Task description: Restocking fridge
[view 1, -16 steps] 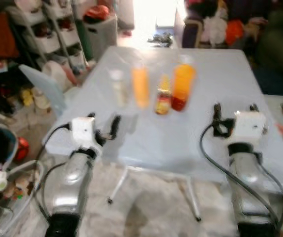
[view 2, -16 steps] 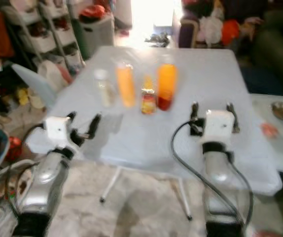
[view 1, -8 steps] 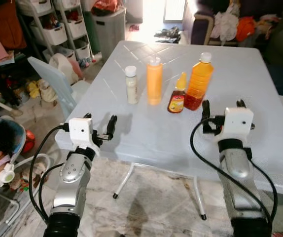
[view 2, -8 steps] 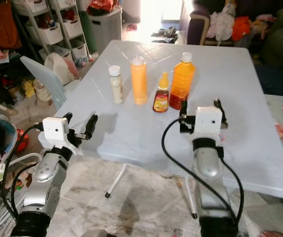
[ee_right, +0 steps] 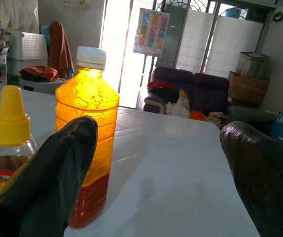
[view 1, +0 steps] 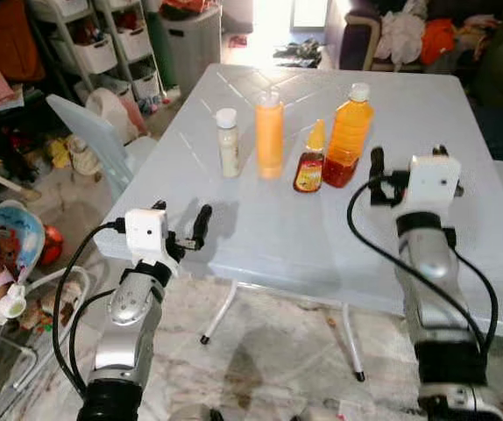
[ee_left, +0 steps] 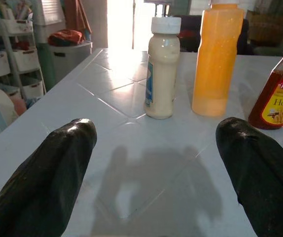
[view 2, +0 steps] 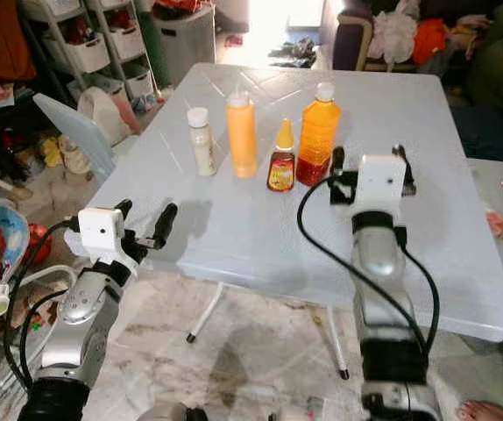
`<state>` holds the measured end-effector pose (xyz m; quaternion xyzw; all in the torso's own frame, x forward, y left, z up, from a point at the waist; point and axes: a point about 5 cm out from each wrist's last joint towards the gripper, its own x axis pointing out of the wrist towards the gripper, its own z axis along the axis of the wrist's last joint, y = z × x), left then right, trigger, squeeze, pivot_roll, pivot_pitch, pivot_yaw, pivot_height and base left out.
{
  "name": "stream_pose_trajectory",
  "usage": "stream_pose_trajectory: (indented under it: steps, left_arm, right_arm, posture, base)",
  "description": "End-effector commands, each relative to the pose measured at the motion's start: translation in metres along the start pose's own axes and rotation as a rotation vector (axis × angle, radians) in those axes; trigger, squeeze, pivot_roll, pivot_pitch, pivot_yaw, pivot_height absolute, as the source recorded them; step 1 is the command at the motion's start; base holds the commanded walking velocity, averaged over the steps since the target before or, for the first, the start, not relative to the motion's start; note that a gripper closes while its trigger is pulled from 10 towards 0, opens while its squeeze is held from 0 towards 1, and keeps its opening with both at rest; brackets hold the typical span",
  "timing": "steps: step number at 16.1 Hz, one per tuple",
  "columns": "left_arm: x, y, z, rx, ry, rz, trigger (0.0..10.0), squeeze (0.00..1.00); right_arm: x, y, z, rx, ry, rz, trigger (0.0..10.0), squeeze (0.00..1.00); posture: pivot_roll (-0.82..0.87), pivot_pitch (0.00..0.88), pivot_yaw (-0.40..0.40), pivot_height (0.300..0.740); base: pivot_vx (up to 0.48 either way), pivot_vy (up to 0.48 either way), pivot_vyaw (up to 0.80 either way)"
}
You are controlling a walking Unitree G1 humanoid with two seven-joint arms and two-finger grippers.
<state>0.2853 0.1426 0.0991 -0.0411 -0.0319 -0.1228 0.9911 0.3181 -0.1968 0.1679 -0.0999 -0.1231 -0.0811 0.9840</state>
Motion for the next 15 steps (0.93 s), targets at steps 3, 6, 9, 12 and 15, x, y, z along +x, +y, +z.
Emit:
stream_pose_trajectory:
  steps: [3, 6, 9, 12, 15]
  left_arm:
    - [0.000, 0.001, 0.004, 0.018, -0.009, -0.015, 10.0, 0.00]
    - [0.001, 0.002, 0.004, 0.020, -0.005, -0.018, 10.0, 0.00]
    - [0.002, 0.003, 0.004, 0.019, -0.006, -0.013, 10.0, 0.00]
    - [0.002, 0.002, 0.005, 0.020, -0.011, -0.014, 10.0, 0.00]
    - [0.002, 0.001, 0.005, 0.017, -0.012, -0.015, 10.0, 0.00]
  right_arm:
    - [0.013, 0.001, 0.011, -0.001, -0.051, 0.031, 10.0, 0.00]
    - [0.019, 0.004, 0.014, 0.033, -0.054, 0.087, 10.0, 0.00]
    - [0.022, 0.006, 0.019, 0.024, -0.076, 0.115, 10.0, 0.00]
    - [0.024, 0.006, 0.023, 0.006, -0.102, 0.126, 10.0, 0.00]
    - [0.022, 0.005, 0.026, -0.016, -0.124, 0.117, 10.0, 0.00]
  posture:
    - [-0.06, 0.051, 0.051, 0.740]
    - [-0.06, 0.049, 0.053, 0.740]
    - [-0.06, 0.046, 0.054, 0.740]
    - [-0.06, 0.042, 0.051, 0.740]
    - [-0.06, 0.043, 0.050, 0.740]
  base:
    - [0.267, 0.000, 0.00]
    - [0.187, 0.000, 0.00]
    - [0.000, 0.000, 0.00]
    - [0.000, 0.000, 0.00]
    - [0.000, 0.000, 0.00]
